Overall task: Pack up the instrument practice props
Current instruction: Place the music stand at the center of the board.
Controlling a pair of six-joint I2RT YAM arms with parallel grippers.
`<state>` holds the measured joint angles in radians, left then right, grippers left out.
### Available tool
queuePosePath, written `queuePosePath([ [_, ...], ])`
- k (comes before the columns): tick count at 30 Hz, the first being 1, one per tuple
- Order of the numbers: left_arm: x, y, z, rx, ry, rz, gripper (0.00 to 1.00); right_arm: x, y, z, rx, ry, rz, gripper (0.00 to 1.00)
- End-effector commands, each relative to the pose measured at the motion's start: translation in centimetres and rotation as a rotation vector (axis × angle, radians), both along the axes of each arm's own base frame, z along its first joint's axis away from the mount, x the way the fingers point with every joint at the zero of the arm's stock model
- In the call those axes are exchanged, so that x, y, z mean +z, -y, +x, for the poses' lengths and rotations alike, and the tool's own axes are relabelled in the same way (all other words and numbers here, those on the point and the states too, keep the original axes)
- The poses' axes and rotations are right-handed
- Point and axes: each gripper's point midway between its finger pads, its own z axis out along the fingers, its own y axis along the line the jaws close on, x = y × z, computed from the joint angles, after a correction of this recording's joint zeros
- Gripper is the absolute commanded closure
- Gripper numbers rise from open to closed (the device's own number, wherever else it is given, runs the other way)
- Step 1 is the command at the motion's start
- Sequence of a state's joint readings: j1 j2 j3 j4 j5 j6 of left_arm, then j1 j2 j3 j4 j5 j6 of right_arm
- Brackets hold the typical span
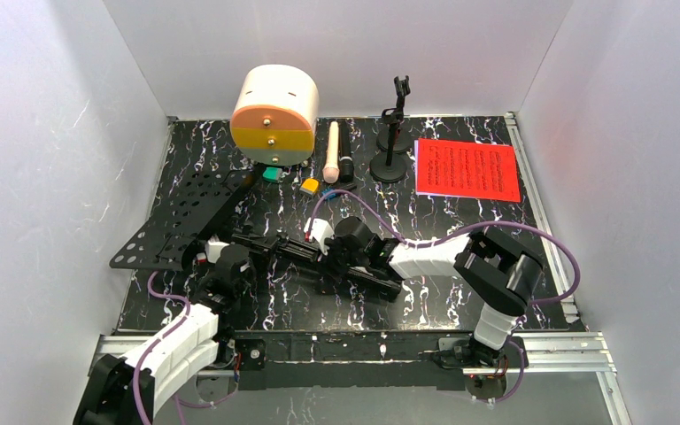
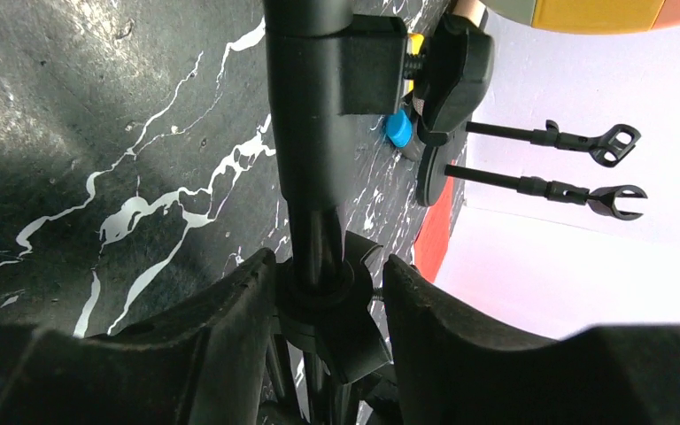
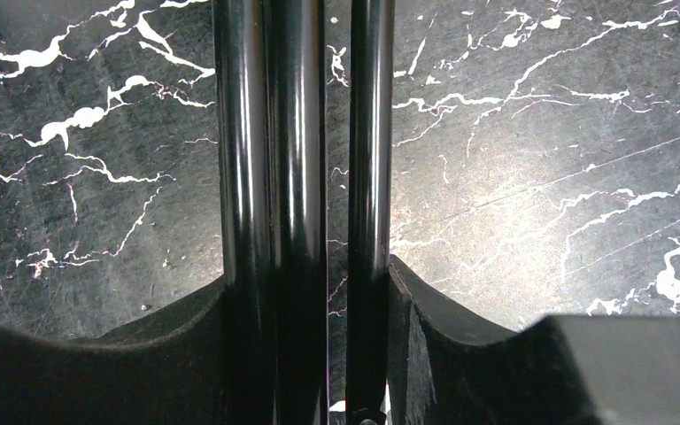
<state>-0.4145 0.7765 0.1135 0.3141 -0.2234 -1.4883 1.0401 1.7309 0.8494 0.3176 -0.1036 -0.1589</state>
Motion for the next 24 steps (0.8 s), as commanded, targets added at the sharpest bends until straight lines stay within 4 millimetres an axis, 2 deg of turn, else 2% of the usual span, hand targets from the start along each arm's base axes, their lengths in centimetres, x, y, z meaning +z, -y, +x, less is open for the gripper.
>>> queuePosePath([
  [1, 2.5, 2.6, 0.0, -0.105, 0.041, -0.100, 0.52, 7.1, -4.3, 2.3, 0.025, 0.154, 0.218, 0.99],
  [5, 2.7, 3.2, -0.5, -0.133, 0.025, -0.132, 0.49, 6.8, -4.0, 2.6, 0.011, 0.154, 0.208, 0.99],
  [10, 4.0, 3.6, -1.1, -0.169, 0.034, -0.139, 0.45, 6.2, -3.4, 3.1, -0.002, 0.145, 0.189, 0.99],
  [24, 9.7, 7.0, -3.5, -0.407, 0.116, -0.230, 0.42, 5.0, -3.1, 3.0, 0.032, 0.142, 0.148, 0.99],
])
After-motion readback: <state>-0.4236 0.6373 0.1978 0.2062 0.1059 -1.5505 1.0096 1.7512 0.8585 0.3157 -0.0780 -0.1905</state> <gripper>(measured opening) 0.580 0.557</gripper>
